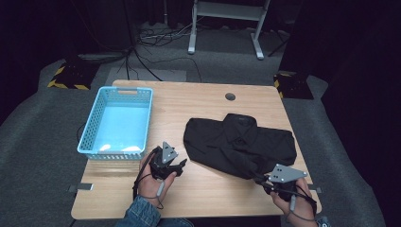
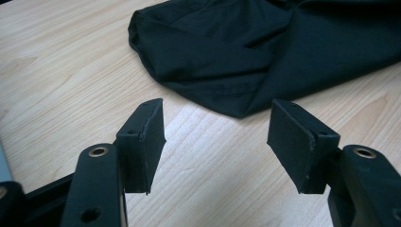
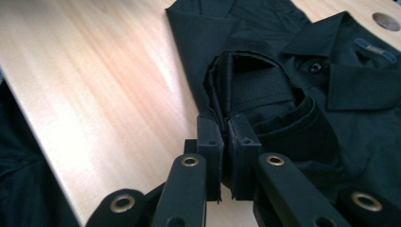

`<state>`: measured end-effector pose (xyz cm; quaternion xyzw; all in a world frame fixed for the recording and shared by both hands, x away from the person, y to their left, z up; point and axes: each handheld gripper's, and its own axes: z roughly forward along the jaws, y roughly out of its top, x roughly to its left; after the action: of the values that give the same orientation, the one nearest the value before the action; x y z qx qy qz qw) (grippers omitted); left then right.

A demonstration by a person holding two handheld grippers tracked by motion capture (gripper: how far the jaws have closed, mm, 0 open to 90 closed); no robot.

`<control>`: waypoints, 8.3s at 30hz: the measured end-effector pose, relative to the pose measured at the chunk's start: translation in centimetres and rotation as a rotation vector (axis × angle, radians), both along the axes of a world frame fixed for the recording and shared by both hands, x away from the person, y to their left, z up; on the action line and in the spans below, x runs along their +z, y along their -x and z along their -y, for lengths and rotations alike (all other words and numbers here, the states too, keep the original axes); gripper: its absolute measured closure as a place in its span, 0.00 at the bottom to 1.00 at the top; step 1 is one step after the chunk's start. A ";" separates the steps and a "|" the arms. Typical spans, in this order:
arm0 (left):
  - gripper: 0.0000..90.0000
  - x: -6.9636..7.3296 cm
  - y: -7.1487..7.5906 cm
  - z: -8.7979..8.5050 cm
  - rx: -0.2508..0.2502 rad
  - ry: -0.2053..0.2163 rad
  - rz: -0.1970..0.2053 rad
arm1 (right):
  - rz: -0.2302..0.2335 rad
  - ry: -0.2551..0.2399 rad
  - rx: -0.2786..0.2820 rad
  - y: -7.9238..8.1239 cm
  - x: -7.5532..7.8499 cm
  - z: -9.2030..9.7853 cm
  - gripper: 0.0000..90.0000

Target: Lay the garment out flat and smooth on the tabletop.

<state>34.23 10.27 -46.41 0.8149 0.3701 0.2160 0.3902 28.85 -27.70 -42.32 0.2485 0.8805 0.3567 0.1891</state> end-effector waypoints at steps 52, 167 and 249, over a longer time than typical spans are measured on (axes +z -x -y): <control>0.40 -0.6 0.4 0.1 0.009 -0.033 -0.017 | -0.135 -0.079 -0.105 0.9 -3.0 -0.5 0.46; 0.40 -1.0 1.0 -0.6 0.011 -0.039 -0.039 | -0.135 -0.161 0.131 -1.5 -0.6 -11.1 0.51; 0.41 -1.8 0.3 1.4 -0.011 -0.099 -0.100 | -0.200 0.050 -0.315 4.0 -2.8 8.8 0.92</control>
<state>33.94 8.84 -48.20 0.8451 0.3735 0.1908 0.3315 24.81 -36.51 -45.12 0.4126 0.8538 0.2742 0.1600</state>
